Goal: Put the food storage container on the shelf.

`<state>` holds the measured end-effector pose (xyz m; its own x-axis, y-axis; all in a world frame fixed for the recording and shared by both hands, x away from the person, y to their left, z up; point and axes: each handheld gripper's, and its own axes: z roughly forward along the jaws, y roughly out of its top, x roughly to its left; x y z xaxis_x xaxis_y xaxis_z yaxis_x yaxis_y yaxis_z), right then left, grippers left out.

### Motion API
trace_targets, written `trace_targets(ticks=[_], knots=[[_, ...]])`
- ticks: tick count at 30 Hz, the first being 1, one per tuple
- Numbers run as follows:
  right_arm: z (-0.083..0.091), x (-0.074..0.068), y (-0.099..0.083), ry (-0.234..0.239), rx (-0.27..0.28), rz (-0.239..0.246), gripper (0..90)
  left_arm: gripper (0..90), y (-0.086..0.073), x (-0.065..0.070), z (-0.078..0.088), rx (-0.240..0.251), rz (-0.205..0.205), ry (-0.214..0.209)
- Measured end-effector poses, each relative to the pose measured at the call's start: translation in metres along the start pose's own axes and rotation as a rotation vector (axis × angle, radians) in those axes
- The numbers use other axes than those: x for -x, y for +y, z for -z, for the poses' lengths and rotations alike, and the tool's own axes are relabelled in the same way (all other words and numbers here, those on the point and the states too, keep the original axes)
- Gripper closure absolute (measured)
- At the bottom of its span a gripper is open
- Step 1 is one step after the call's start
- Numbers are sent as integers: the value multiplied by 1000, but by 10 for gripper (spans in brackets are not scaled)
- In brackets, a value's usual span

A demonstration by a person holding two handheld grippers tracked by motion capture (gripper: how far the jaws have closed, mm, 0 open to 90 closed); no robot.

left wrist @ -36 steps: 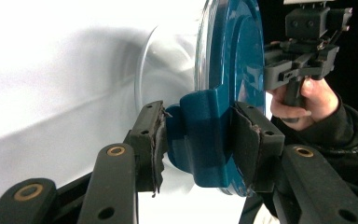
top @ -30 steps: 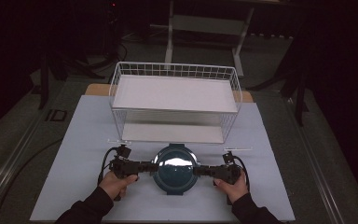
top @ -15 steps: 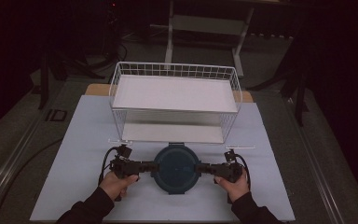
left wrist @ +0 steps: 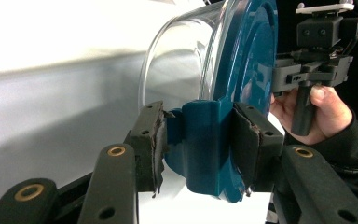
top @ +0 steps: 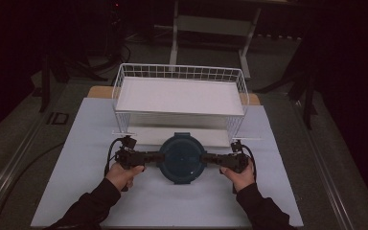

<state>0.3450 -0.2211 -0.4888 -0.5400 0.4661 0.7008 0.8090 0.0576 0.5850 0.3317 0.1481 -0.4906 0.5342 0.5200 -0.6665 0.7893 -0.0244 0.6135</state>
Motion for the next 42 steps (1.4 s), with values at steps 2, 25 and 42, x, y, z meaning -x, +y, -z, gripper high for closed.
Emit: trace_targets(ticks=[2,25,42], knots=[[-1,2,5,-6,8,5,571,569,4,-4,-2,5,-7,1],[-24,32,30,-57,117,70,566,567,25,-35,-17,152,-113,53],[-33,40,33,-117,159,67,543,555,23,-55,-27,219,-38,39]])
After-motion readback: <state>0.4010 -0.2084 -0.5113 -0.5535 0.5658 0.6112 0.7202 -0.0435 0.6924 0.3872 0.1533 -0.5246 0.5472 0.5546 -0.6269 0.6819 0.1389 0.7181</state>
